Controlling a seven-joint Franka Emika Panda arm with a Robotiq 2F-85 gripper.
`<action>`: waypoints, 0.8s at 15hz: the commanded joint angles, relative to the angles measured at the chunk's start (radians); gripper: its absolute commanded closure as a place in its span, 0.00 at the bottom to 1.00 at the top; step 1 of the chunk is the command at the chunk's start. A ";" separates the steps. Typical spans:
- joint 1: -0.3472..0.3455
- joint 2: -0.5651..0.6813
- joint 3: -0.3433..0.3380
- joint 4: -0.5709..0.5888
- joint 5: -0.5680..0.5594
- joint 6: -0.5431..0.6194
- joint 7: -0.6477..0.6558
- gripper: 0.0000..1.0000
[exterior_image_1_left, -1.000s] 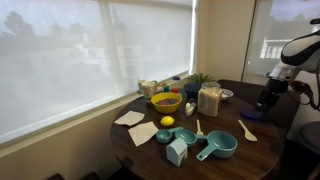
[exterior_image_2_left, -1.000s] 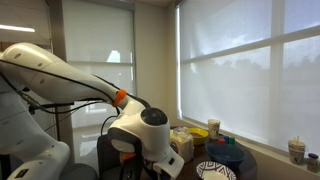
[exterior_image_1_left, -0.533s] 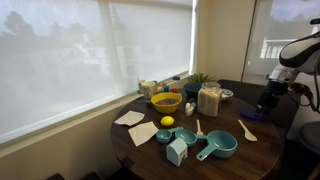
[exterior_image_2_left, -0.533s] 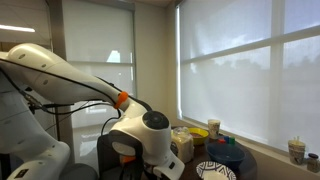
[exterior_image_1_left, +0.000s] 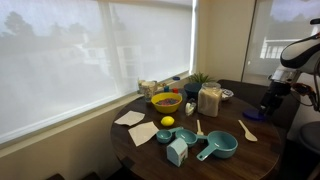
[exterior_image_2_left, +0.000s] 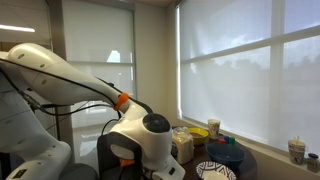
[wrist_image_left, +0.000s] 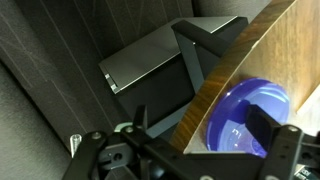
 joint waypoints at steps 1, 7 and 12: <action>-0.034 0.005 0.002 0.017 -0.056 -0.037 0.022 0.00; -0.051 0.002 -0.001 0.021 -0.074 -0.032 0.023 0.00; -0.041 -0.006 -0.008 0.021 -0.050 -0.034 0.007 0.00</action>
